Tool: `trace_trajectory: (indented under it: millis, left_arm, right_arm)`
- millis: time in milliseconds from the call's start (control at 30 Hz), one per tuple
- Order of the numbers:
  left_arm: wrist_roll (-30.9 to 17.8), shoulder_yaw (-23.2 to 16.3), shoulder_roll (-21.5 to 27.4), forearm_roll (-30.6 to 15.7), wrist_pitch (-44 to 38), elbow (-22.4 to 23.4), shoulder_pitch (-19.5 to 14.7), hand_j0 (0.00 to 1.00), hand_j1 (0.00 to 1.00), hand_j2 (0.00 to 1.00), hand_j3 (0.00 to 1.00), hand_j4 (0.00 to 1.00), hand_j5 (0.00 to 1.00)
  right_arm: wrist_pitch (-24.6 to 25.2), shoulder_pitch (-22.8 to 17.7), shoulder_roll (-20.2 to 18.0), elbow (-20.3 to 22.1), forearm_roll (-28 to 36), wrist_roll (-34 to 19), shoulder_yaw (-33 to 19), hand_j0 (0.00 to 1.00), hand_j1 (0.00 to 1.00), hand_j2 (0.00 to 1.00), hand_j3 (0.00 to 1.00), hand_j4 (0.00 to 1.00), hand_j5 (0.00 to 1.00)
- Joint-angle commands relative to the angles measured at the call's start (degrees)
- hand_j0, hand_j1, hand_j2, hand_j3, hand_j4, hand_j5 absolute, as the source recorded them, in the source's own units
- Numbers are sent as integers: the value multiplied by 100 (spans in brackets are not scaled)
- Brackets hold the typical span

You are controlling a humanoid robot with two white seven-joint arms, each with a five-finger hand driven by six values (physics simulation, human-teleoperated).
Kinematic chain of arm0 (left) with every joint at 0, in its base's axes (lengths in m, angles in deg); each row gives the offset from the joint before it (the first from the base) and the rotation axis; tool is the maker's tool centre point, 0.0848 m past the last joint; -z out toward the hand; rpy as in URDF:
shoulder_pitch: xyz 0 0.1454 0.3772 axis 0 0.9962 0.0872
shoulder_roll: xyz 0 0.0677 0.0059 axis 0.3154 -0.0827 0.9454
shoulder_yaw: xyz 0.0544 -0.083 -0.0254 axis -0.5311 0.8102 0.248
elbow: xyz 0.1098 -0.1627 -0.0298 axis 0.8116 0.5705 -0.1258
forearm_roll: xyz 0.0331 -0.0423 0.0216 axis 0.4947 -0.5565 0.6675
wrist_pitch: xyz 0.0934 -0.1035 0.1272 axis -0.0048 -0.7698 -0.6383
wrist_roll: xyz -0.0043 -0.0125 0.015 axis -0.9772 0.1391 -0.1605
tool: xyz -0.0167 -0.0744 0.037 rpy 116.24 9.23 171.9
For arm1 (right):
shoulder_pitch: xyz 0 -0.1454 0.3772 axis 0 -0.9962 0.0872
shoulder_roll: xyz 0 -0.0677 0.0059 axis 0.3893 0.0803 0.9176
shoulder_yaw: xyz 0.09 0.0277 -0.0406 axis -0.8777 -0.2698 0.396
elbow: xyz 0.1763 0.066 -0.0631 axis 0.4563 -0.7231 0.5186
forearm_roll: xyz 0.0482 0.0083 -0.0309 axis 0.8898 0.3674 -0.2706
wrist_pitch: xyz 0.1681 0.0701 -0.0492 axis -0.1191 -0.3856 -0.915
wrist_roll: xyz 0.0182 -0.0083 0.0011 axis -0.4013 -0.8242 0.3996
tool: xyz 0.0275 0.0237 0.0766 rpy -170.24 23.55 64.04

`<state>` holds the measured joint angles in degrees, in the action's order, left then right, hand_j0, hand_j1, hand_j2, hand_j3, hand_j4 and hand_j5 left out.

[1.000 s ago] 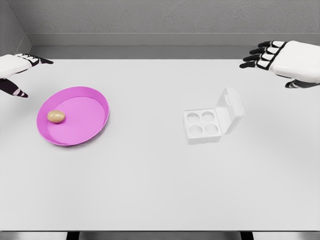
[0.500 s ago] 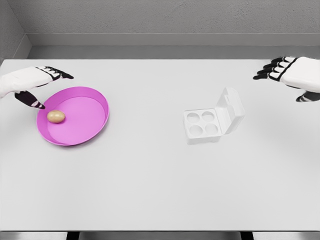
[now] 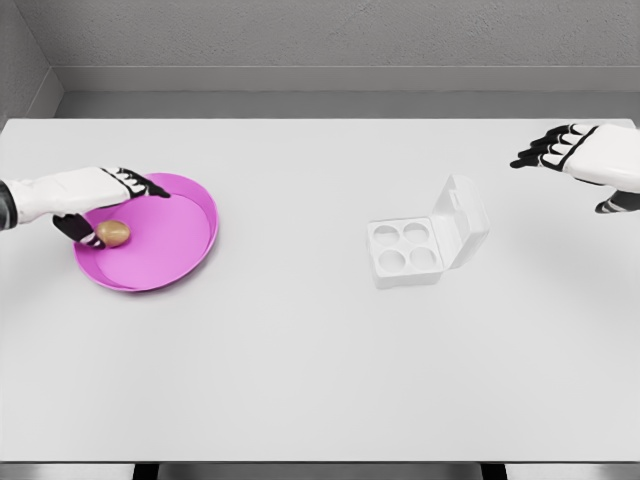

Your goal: Pack egg into the box and close the box lid

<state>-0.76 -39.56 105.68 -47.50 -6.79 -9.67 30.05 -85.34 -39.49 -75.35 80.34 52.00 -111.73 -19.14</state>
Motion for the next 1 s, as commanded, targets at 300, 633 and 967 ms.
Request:
trace_trajectory:
  millis: [300, 633, 967]
  left_arm:
    - [-161, -204, 29, -13, -11, -9, 0, 86, 86, 86, 86, 86, 86]
    - [-178, -204, 100, -13, -11, -1, 0, 83, 83, 83, 83, 83, 83]
    - [-363, -213, 73, 22, -11, 43, 26, 77, 77, 77, 77, 77, 77]
  right_arm:
    - [16, -132, -23, -1, 6, 3, 8, 100, 100, 100, 100, 100, 100]
    - [16, -387, -14, -98, -249, 3, 17, 100, 100, 100, 100, 100, 100]
    - [16, -396, 21, -124, -363, 3, 298, 100, 100, 100, 100, 100, 100]
